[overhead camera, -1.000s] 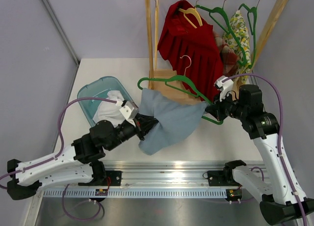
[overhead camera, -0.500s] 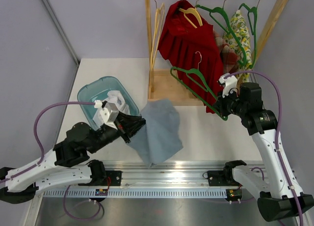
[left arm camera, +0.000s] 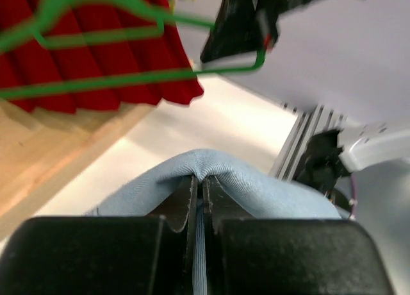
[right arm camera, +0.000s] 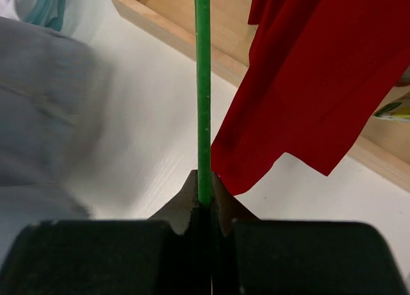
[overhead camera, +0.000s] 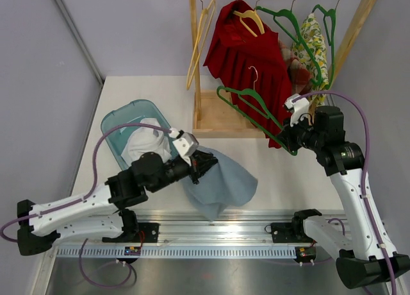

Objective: Remove the skirt from the hanger

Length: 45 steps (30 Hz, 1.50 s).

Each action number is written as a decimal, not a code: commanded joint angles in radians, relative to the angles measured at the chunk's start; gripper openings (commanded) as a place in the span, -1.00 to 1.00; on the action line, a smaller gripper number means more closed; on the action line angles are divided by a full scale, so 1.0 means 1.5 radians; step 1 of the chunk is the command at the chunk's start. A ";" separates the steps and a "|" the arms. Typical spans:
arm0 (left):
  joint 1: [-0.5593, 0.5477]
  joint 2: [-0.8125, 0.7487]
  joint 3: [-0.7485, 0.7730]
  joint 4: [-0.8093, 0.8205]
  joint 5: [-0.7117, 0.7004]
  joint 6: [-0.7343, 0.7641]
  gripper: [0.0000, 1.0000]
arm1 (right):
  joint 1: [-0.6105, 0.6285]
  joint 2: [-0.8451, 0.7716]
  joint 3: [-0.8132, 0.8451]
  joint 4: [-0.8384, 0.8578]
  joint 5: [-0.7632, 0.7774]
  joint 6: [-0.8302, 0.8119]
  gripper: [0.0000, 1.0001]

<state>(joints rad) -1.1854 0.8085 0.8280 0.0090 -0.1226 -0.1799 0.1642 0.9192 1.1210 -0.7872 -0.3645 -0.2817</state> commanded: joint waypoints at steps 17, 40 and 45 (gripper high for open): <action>0.000 0.000 -0.037 -0.110 -0.131 0.154 0.98 | 0.003 0.186 0.363 -0.012 0.017 -0.010 -1.00; -0.001 -0.173 -0.152 -0.182 -0.249 0.124 0.98 | 0.141 0.527 0.746 0.025 0.229 0.066 -1.00; -0.001 -0.171 -0.180 -0.151 -0.238 0.099 0.98 | 0.151 0.564 0.752 0.023 0.217 0.065 -1.00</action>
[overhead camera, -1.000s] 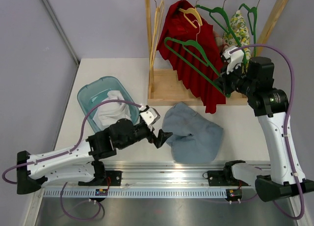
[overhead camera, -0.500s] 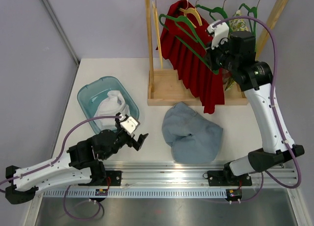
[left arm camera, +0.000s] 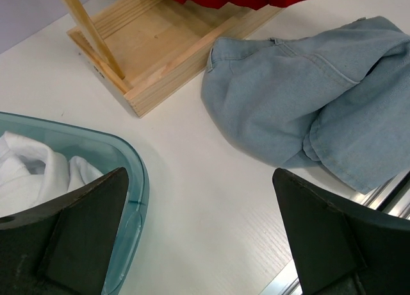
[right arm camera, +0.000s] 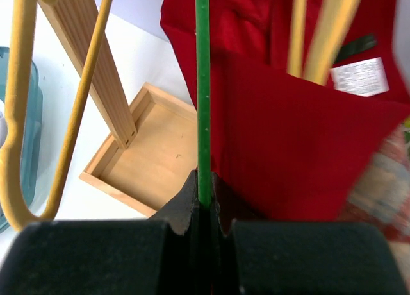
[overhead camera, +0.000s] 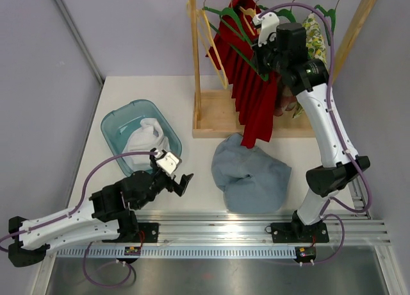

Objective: Remove the skirt from the hanger

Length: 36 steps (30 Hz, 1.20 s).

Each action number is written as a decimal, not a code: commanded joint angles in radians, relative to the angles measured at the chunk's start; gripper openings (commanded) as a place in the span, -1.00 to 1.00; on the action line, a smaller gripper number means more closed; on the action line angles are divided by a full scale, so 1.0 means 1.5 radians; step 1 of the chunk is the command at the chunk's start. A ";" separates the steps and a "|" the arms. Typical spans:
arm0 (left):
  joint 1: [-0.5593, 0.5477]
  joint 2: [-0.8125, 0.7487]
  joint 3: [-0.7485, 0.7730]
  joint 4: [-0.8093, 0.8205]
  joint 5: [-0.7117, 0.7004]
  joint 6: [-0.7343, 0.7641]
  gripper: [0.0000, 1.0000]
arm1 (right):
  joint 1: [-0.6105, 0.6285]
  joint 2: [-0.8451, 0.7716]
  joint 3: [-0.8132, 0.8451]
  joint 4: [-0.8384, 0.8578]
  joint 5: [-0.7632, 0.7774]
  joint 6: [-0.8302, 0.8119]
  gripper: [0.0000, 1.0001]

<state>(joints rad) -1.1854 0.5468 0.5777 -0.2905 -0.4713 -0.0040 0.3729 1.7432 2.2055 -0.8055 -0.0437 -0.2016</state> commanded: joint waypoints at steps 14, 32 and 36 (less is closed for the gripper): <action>-0.002 0.039 -0.046 0.151 0.046 -0.014 0.98 | 0.022 -0.057 -0.060 0.032 -0.023 -0.019 0.31; -0.014 0.580 0.153 0.452 0.340 0.159 0.98 | -0.007 -0.535 -0.723 -0.047 -0.361 -0.379 0.99; -0.014 0.663 0.171 0.500 0.378 0.207 0.98 | -0.037 -0.578 -0.819 0.029 -0.375 -0.346 0.99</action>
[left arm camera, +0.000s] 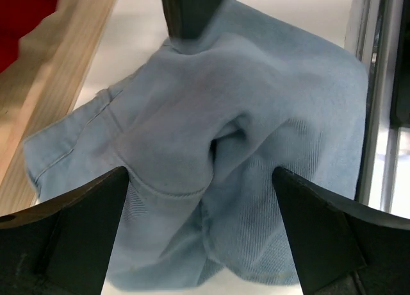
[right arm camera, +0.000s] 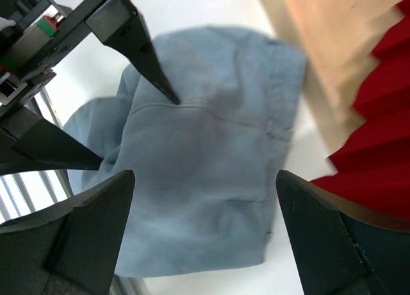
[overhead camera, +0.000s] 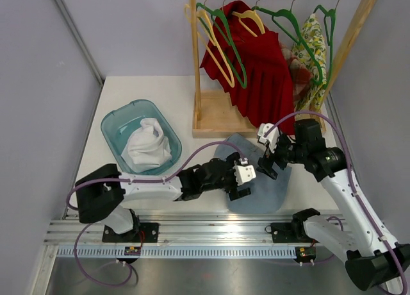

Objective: Remove the skirt from the hanger

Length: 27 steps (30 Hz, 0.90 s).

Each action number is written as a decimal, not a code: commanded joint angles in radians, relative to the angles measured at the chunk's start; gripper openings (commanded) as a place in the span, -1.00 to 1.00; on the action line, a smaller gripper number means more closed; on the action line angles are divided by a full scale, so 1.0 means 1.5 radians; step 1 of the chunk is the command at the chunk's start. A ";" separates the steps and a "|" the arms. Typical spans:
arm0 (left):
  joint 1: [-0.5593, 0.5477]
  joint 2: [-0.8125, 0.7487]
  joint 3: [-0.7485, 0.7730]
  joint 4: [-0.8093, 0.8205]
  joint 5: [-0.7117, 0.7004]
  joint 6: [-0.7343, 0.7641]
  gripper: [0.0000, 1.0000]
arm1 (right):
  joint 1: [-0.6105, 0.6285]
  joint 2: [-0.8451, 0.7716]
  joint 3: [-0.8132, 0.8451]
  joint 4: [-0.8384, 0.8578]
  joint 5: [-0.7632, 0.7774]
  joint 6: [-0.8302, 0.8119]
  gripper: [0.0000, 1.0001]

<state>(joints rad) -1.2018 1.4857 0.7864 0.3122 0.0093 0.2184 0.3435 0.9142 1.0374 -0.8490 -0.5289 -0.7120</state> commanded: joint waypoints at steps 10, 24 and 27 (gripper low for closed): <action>0.009 0.151 0.061 0.148 0.045 0.015 -1.00 | -0.082 -0.040 -0.132 0.138 -0.005 0.071 0.99; 0.010 -0.313 -0.027 -0.104 -0.184 0.038 -1.00 | -0.117 -0.006 -0.125 0.107 -0.001 0.077 0.99; 0.015 -0.410 -0.010 -0.169 -0.295 0.043 -1.00 | -0.117 0.011 -0.120 0.092 -0.012 0.068 0.99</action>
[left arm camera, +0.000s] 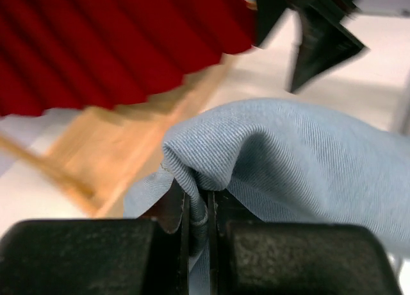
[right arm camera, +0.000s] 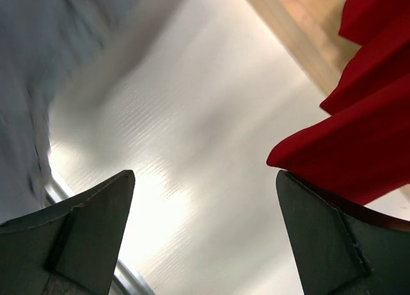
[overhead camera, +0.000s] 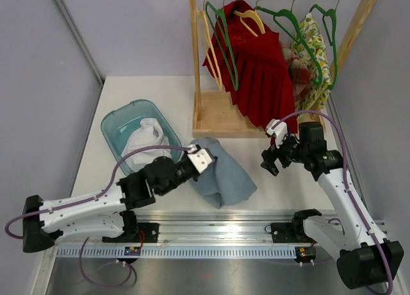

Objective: Remove the skirt from the hanger

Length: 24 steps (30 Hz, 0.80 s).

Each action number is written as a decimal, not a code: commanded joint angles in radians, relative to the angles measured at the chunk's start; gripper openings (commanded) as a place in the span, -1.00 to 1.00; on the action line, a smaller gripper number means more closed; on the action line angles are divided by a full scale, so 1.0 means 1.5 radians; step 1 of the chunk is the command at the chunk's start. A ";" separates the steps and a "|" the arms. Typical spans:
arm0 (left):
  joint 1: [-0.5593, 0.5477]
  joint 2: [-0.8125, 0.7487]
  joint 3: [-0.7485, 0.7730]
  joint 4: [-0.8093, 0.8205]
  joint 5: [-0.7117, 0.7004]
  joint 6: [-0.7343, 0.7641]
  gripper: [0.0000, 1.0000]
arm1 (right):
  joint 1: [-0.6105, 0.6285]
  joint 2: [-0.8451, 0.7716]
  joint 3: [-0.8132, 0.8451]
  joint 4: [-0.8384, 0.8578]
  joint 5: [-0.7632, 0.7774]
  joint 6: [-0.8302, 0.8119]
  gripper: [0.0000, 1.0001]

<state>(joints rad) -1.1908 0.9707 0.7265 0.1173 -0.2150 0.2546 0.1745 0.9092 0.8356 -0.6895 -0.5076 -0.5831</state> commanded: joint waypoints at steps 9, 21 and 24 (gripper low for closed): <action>0.197 -0.165 0.130 -0.140 -0.348 0.027 -1.00 | -0.004 0.034 0.021 -0.025 -0.026 -0.021 0.99; 0.624 -0.028 0.191 -0.193 -0.176 -0.236 -1.00 | -0.005 0.036 0.020 -0.024 -0.026 -0.020 0.99; 0.649 0.041 0.200 -0.195 -0.149 -0.273 -1.00 | -0.005 0.035 0.020 -0.023 -0.024 -0.021 0.99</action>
<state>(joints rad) -0.2489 0.9665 0.9691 -0.2203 -0.5613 -0.0132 0.1741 0.9646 0.8371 -0.7307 -0.5182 -0.6018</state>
